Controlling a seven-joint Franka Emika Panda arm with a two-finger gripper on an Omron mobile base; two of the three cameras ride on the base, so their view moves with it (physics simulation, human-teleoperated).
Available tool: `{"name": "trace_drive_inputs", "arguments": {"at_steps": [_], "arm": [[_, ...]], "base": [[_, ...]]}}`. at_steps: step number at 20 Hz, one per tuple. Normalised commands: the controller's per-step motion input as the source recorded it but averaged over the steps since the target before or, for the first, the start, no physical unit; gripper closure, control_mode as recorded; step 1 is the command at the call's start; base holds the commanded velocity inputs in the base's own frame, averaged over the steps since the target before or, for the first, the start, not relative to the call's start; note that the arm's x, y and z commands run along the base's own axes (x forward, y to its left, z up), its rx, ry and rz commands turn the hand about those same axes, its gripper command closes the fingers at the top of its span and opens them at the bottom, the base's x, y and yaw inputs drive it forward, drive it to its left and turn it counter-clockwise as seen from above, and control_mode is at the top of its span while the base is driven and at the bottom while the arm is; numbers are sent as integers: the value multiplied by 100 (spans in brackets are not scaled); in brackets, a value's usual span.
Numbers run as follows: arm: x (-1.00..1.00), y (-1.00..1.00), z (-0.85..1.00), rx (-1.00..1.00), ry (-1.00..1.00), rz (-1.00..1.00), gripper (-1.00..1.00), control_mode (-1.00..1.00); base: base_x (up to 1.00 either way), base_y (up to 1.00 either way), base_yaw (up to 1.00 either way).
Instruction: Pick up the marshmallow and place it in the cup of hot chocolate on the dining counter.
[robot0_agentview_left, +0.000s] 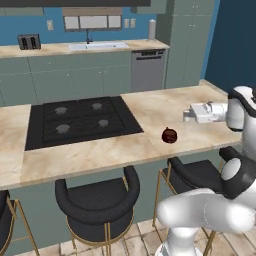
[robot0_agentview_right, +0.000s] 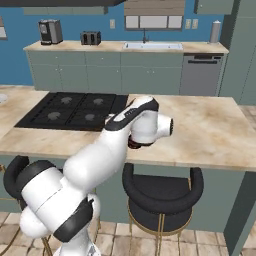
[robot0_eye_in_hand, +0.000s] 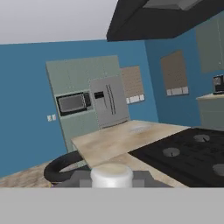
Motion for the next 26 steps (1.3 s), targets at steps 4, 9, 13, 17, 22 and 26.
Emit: {"name": "trace_drive_inputs", "arguments": {"at_steps": [4,9,13,17,22,26], "arm": [[67,-66,-23,0,9,6,100,-100],[56,-64,-32,0,12,5,100,-100],[53,-30,-23,0,6,5,100,-100],[34,0,-20,0,1,9,100,-100],[12,0,-17,-1,0,15,100,-100],[0,0,-14,-4,-10,24,100,-100]], "base": [[0,0,0],[0,0,0],[0,0,0],[0,0,0],[0,0,0],[0,0,0]]}}
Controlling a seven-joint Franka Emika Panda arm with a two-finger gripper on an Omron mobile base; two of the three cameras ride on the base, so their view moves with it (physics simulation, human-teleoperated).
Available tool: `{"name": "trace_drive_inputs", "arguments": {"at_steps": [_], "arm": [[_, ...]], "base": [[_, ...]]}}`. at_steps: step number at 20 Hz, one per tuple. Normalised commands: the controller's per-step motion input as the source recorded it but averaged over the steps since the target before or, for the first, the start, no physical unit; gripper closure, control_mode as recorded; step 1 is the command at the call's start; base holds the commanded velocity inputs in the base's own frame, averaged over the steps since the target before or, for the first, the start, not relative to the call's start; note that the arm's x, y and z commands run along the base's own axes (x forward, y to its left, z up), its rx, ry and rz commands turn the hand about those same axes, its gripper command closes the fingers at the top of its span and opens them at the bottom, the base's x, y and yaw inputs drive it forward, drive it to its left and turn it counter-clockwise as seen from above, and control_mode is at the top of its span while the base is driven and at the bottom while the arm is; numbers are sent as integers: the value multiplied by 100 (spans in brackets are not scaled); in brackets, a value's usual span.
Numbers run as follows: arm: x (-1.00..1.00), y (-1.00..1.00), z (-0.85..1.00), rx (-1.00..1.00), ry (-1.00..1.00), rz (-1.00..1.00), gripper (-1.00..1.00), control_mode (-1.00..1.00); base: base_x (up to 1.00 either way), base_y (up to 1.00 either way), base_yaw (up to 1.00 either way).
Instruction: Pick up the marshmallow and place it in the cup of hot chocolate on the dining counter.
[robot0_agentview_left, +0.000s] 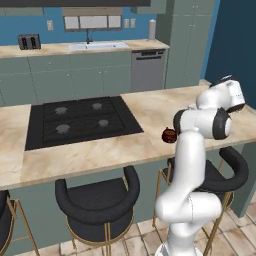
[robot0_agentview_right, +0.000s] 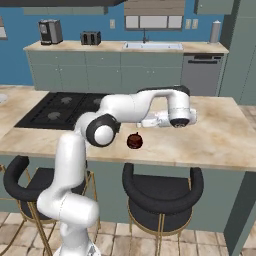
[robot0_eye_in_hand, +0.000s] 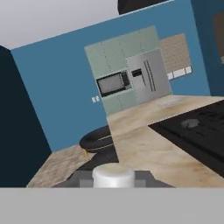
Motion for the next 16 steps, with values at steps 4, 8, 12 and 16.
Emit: {"name": "trace_drive_inputs", "arguments": {"at_steps": [4,8,12,16], "arm": [[0,5,-3,-7,-16,27,100,-100],[0,12,-1,-8,-15,22,100,-100],[0,38,-9,-13,-17,2,100,-100],[-1,60,-35,-11,-10,-1,100,-100]], "base": [[0,0,0],[0,0,0],[0,0,0],[0,0,0]]}}
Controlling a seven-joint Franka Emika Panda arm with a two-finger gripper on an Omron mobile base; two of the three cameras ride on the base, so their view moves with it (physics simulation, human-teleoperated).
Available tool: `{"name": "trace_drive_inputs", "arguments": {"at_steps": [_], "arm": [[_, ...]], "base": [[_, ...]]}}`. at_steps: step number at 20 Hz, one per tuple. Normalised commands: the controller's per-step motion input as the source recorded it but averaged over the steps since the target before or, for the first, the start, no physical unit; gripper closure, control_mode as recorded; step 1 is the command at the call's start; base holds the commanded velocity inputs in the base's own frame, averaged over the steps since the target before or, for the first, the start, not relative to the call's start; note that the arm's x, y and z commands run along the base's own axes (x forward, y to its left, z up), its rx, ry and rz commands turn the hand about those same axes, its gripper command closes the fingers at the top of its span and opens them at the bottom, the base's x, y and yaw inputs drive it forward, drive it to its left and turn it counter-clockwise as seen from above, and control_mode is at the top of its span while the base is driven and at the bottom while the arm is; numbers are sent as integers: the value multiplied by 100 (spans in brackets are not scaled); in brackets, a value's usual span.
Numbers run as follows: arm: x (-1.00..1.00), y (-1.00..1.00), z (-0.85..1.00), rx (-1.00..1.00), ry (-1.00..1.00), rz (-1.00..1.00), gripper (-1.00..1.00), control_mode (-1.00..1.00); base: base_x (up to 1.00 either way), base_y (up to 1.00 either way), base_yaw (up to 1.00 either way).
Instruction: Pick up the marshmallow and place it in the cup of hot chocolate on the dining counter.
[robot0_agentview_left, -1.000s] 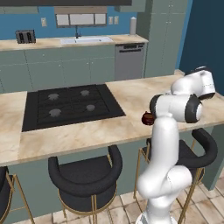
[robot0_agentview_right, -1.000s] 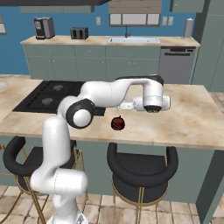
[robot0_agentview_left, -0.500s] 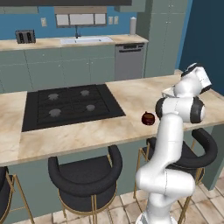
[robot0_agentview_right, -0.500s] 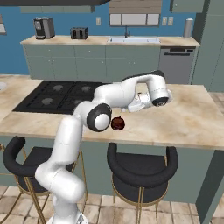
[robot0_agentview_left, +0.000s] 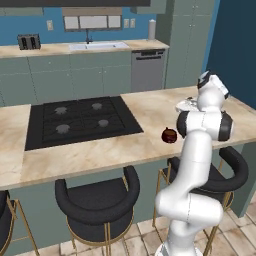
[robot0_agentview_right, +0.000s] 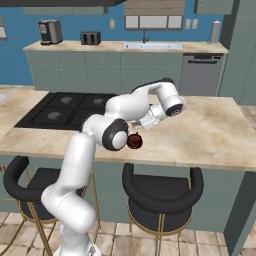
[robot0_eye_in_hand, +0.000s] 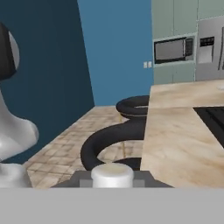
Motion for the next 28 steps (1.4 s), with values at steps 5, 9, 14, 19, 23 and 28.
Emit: {"name": "trace_drive_inputs", "arguments": {"at_steps": [5,9,14,19,23,28], "arm": [[-9,32,-29,-4,-7,-5,100,-100],[1,-10,-4,0,-1,-5,100,-100],[2,-18,0,0,0,-5,100,-100],[0,1,-16,0,0,-3,100,-100],[0,3,-10,0,0,-1,100,-100],[23,6,-6,0,2,0,100,-100]], "base": [[0,0,0],[0,0,0],[0,0,0],[0,0,0],[0,0,0],[0,0,0]]}}
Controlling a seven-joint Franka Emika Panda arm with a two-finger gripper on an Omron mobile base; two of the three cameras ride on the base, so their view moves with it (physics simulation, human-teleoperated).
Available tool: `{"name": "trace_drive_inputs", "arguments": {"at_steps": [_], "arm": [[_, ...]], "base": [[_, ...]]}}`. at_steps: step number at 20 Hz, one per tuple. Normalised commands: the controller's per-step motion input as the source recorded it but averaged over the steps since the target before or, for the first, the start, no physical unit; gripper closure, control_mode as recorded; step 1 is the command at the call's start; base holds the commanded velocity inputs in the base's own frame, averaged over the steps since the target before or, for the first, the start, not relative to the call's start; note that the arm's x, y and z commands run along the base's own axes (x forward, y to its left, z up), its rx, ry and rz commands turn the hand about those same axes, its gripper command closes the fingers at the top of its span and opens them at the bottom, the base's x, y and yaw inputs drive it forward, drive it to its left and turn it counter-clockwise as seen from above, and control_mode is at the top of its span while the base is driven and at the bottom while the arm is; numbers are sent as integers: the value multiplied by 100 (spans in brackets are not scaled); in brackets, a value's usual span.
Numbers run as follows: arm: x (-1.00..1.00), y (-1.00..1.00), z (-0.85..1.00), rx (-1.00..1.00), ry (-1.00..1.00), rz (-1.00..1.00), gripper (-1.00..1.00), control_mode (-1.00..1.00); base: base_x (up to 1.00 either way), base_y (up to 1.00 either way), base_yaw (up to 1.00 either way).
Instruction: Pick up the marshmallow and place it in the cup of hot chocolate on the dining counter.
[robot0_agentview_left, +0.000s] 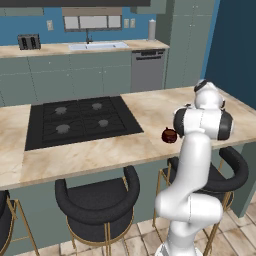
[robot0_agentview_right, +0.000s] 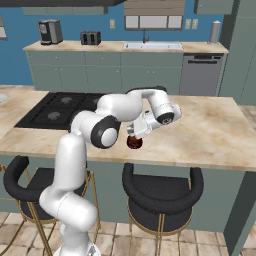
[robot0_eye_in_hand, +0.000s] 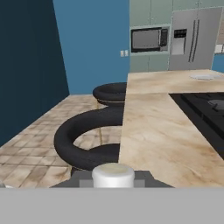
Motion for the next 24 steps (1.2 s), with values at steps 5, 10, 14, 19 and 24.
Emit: {"name": "trace_drive_inputs", "arguments": {"at_steps": [5,10,14,19,24], "arm": [[23,2,-16,0,6,0,100,-100],[21,2,-19,0,6,0,100,-100],[29,0,-26,0,8,0,100,-100],[22,0,-19,0,3,0,100,-100],[21,0,-22,0,2,0,100,-100]], "base": [[0,0,0],[0,0,0],[0,0,0],[0,0,0],[0,0,0]]}}
